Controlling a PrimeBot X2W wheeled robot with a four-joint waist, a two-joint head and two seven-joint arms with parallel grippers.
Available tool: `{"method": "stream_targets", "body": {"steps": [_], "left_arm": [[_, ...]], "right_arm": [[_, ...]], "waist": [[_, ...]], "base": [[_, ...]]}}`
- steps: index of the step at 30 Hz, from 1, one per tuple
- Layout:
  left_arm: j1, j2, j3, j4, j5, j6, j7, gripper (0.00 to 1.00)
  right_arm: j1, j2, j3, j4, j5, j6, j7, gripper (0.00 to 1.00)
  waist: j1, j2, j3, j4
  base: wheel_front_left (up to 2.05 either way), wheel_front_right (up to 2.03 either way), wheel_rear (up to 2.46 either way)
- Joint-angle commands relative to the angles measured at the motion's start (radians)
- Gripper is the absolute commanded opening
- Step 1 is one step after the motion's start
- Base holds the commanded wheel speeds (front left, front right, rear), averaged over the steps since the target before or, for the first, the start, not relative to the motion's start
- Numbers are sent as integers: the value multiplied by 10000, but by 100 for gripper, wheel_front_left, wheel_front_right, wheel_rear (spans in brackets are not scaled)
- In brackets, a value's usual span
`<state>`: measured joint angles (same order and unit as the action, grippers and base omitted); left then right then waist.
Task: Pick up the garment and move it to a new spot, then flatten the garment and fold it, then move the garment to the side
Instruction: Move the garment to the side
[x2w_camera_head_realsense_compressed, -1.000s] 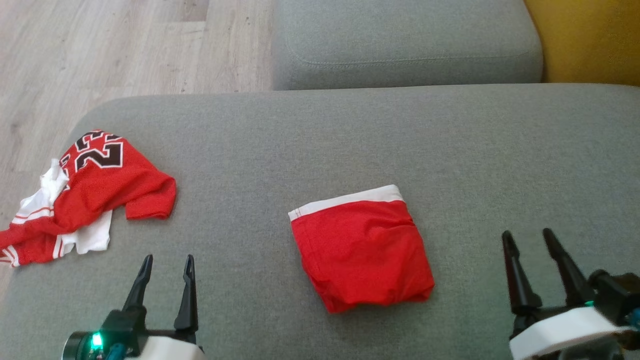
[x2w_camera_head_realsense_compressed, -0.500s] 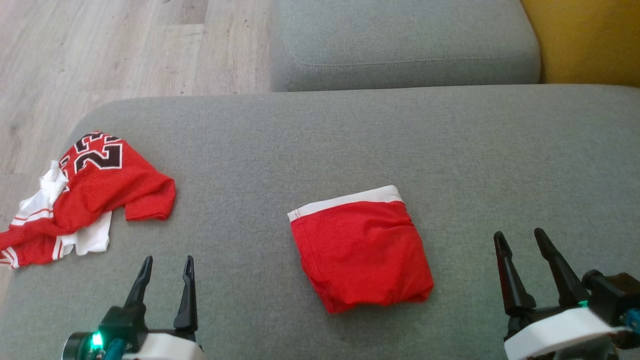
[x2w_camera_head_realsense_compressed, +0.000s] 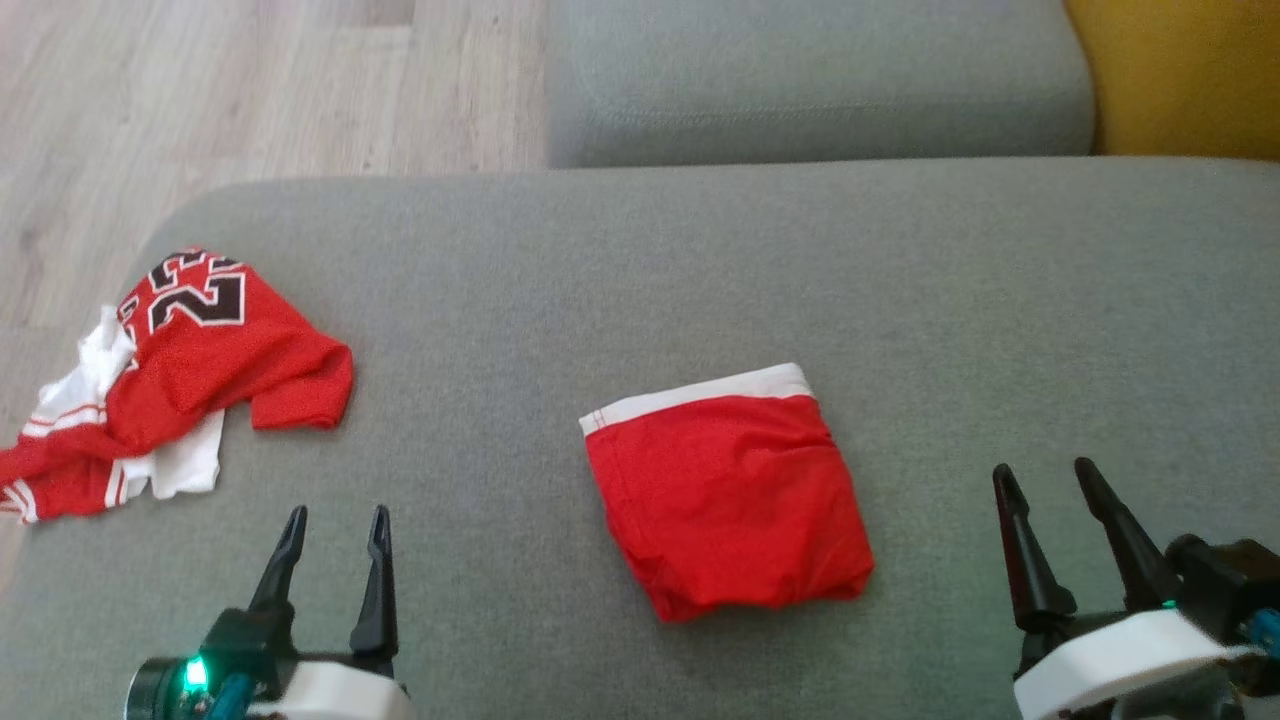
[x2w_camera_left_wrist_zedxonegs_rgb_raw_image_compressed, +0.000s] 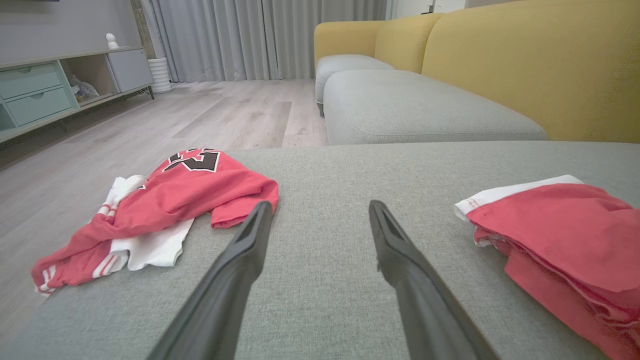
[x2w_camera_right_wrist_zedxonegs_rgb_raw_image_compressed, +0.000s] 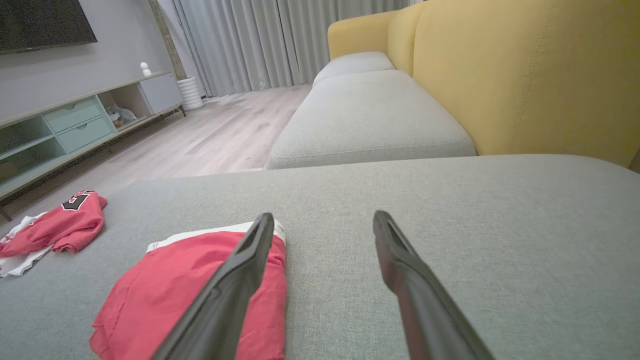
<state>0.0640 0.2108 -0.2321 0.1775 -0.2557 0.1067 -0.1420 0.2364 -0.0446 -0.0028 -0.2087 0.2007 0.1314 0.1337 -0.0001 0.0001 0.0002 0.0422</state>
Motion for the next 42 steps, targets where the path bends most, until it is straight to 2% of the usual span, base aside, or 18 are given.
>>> {"method": "stream_targets", "body": {"steps": [1, 6, 11, 12, 18, 21, 23, 27, 30, 37, 38, 42], "left_arm": [[-711, 170, 257, -409, -4, 79, -111, 100], [-1414, 9, 59, -495, 156, 68, -397, 100], [-2056, -285, -126, -312, 210, -4, -792, 100], [-2056, -285, -126, -312, 210, -4, -792, 100], [-2397, -666, -221, -40, 184, -110, -1116, 100], [-2385, -765, -179, 50, 163, -154, -1169, 100], [-2353, -789, -131, 99, 171, -169, -1184, 100], [-2269, -825, 30, 49, 204, -176, -1193, 100], [-2157, -840, 162, -35, 233, -187, -1195, 100], [-1964, -881, 342, -212, 299, -247, -1196, 100], [-1997, -903, 361, -277, 323, -269, -1196, 100], [-2274, -942, 313, -387, 417, -348, -1197, 100]], "right_arm": [[-541, -178, 241, -347, -59, -7, 88, 100], [-1275, -653, 833, 430, 427, -7, 441, 100], [-2295, -1121, 1587, 2224, 1017, -7, 888, 100], [-2295, -1121, 1587, 2224, 1017, -7, 888, 100], [-3162, -1512, 2131, 4375, 1642, -7, 1873, 100], [-3332, -1603, 2372, 4760, 2014, -7, 2271, 100], [-3397, -1698, 2528, 4813, 2240, -7, 2452, 0], [-3565, -1941, 2739, 4636, 2336, -7, 2349, 0], [-3603, -2145, 2846, 4435, 2220, -7, 2096, 0], [-3737, -2800, 3007, 4258, 2112, -7, 1883, 0], [-3957, -2974, 3057, 4290, 2156, -7, 1816, 0], [-4708, -3267, 3205, 4547, 2309, -7, 1626, 0]], "waist": [[1, -1, 251, 135], [1, -1, 942, 558], [1, -1, 1412, 1067], [1, -1, 1412, 1067], [1, -1, 1566, 1629], [1, -1, 1567, 1763], [1, -1, 1566, 1773], [1, -1, 1517, 1510], [1, -1, 1446, 1043], [1, -1, 1496, -726], [1, -1, 1642, -1283], [1, -1, 2137, -2157]], "base": [[0, 0, 0], [0, 0, 0], [0, 0, 0], [0, 0, 0], [0, 0, 0], [0, 0, 0], [0, 0, 0], [0, 0, 0], [0, 0, 0], [0, 0, 0], [0, 0, 0], [0, 0, 0]]}}
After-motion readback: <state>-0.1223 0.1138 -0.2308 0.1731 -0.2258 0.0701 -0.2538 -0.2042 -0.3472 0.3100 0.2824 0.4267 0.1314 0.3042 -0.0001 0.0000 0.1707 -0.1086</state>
